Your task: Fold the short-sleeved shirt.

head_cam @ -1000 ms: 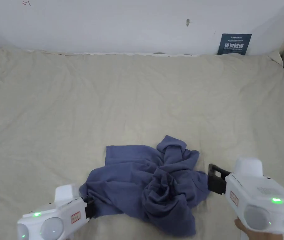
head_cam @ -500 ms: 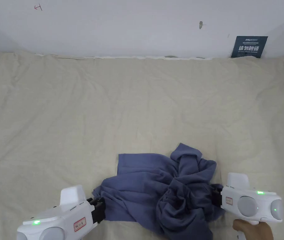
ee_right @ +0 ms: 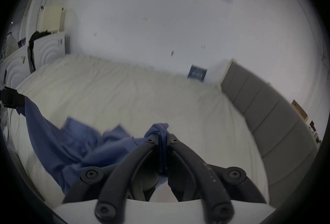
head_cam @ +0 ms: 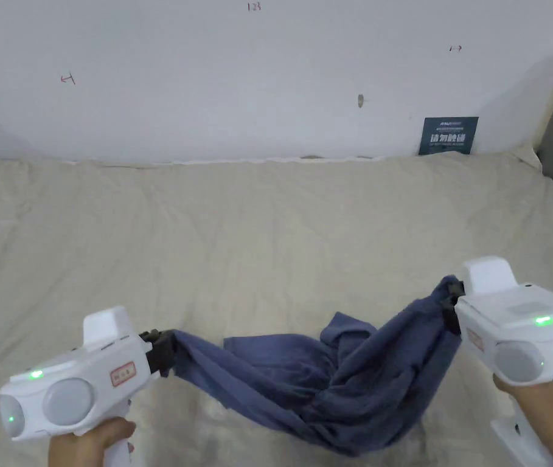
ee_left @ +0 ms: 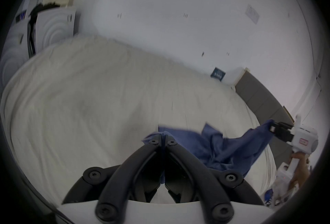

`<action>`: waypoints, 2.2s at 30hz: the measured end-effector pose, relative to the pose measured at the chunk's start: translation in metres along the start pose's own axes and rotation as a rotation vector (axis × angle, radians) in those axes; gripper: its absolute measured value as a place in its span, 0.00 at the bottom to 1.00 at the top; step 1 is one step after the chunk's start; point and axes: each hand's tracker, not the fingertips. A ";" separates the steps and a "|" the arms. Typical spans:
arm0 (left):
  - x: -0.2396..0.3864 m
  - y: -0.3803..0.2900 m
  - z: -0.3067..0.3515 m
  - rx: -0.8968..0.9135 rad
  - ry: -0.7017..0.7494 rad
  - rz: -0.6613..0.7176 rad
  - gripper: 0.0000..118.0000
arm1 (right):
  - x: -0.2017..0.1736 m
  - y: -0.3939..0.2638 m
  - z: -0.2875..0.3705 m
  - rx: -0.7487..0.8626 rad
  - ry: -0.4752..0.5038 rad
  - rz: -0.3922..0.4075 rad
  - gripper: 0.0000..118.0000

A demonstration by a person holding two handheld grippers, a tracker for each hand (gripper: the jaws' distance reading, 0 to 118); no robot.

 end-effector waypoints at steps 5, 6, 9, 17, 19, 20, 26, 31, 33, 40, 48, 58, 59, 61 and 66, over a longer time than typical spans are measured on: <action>0.007 0.107 0.007 0.157 0.055 -0.056 0.02 | 0.038 0.087 0.024 0.144 -0.065 -0.025 0.08; 0.011 0.130 0.010 0.186 0.074 -0.066 0.02 | 0.045 0.105 0.027 0.175 -0.081 -0.016 0.08; 0.019 0.192 0.010 0.257 0.124 -0.113 0.02 | 0.057 0.154 0.033 0.247 -0.131 0.001 0.08; 0.033 0.304 -0.004 0.365 0.235 -0.158 0.02 | 0.079 0.237 0.016 0.333 -0.175 -0.053 0.08; 0.032 0.316 -0.015 0.387 0.271 -0.168 0.02 | 0.083 0.243 0.002 0.338 -0.172 -0.082 0.08; 0.031 0.320 -0.021 0.394 0.291 -0.176 0.02 | 0.084 0.245 -0.005 0.335 -0.164 -0.101 0.08; 0.014 0.308 -0.070 0.379 0.332 -0.172 0.02 | 0.067 0.225 -0.055 0.292 -0.140 -0.135 0.08; -0.014 0.254 -0.111 0.296 0.367 -0.176 0.02 | 0.033 0.175 -0.097 0.197 -0.139 -0.088 0.08; -0.029 0.225 -0.125 0.226 0.397 -0.175 0.02 | 0.020 0.147 -0.109 0.137 -0.120 -0.100 0.08; -0.082 0.109 -0.131 0.032 0.412 -0.118 0.02 | -0.013 0.035 -0.122 -0.071 -0.056 -0.138 0.08; -0.129 -0.042 -0.078 -0.166 0.430 -0.050 0.02 | -0.025 -0.098 -0.071 -0.224 -0.004 -0.213 0.08; -0.147 -0.142 0.014 -0.245 0.438 -0.021 0.02 | -0.032 -0.183 0.021 -0.286 0.005 -0.176 0.08; -0.148 -0.147 0.022 -0.256 0.436 -0.022 0.02 | -0.035 -0.190 0.031 -0.295 0.006 -0.167 0.08; -0.146 -0.158 0.036 -0.284 0.436 -0.037 0.02 | -0.038 -0.203 0.043 -0.320 0.013 -0.159 0.08; -0.153 -0.176 0.044 -0.372 0.440 -0.065 0.02 | -0.046 -0.242 0.056 -0.454 0.047 -0.246 0.08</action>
